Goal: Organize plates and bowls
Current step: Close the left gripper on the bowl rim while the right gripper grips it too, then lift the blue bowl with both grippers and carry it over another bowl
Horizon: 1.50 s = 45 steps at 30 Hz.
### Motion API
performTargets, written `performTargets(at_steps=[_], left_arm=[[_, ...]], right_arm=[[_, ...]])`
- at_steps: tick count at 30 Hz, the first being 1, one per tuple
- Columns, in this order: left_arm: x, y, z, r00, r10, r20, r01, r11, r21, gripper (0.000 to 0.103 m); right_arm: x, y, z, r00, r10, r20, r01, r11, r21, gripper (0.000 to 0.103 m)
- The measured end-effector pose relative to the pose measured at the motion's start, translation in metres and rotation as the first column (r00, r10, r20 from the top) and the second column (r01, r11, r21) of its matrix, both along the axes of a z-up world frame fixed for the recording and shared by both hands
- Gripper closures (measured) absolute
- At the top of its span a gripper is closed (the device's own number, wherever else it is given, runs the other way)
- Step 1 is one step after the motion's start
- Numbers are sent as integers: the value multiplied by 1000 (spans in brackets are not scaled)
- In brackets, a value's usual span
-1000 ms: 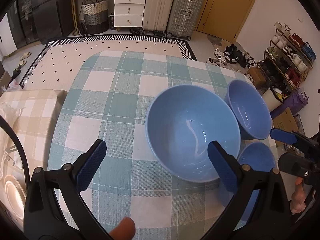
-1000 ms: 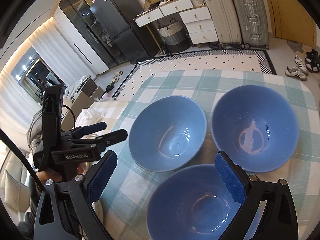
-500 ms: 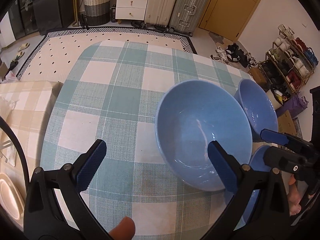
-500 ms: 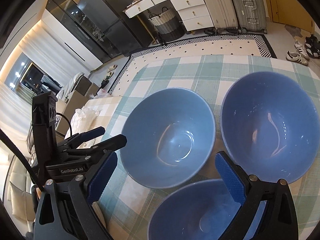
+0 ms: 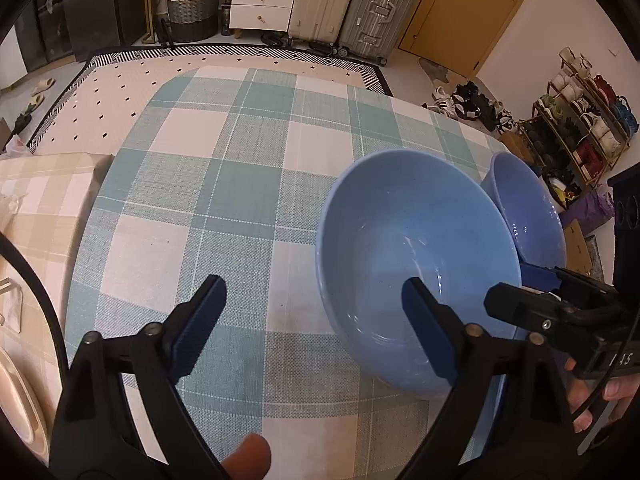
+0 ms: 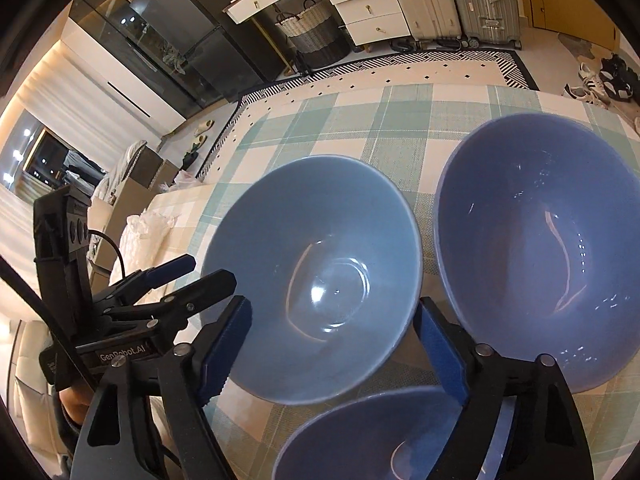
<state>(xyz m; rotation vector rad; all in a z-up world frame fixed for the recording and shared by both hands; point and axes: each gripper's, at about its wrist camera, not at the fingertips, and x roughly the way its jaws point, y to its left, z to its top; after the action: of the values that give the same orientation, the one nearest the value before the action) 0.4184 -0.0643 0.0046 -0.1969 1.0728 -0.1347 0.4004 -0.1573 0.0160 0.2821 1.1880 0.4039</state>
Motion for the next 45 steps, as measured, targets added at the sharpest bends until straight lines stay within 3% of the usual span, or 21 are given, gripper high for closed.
performTargets(at_steps=[3,8,13,15,17,26,35,45], left_arm=[[3,-2,-3,1000,-2,-7,2,1000,3,35],[7,-5,-8,1000,-12,-13,12,1000,8,47],[10,-11,-15,999,-25,-31,26,999,24,67],[11,-13,-19,999,-28,-41,29,999,31,82],[12,-13,-22,998,-30,-47,31,999,35,89],[10,-3,-24,999,5,-32,-3,998,57,94],[2,-3,-13,1000,-3,-16,4,995,97,94],[-20,-3,25,999,-13,43,9,995,103,93]], right_arm=[[3,3,-3,1000,-12,2,12,999,-40,27],[3,4,-6,1000,-20,8,21,997,-80,34],[3,6,-9,1000,-19,17,21,990,-141,59],[2,9,-10,1000,-11,23,15,986,-166,62],[2,11,-11,1000,-5,30,10,983,-185,67],[0,15,-16,998,22,57,-10,980,-200,82],[-4,22,-9,996,17,83,2,976,-219,86],[-22,23,24,989,12,149,19,979,-203,86]])
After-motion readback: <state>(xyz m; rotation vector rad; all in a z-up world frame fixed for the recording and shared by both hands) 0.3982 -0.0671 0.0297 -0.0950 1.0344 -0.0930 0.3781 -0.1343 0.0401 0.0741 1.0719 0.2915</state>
